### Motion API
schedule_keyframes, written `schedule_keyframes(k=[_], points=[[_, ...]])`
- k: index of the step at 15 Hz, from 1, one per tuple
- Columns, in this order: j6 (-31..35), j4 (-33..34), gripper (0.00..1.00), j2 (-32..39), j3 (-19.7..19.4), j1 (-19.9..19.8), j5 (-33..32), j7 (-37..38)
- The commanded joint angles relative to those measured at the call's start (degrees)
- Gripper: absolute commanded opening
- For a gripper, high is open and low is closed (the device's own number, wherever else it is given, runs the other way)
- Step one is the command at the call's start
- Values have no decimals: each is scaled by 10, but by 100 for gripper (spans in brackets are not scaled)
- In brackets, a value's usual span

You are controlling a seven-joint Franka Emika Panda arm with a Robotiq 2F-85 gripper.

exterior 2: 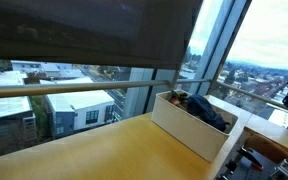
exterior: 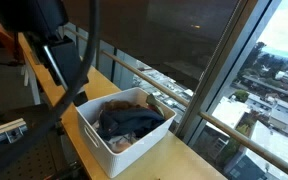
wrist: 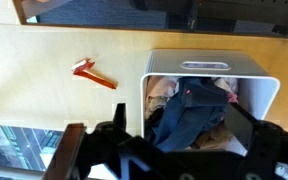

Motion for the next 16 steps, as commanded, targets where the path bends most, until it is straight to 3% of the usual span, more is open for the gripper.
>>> schedule_keyframes(k=[1, 11, 16], points=[[-2, 2, 100, 0, 3, -2, 3, -2], [4, 7, 100, 7, 4, 3, 6, -1], [100, 17, 100, 74, 24, 53, 24, 14]])
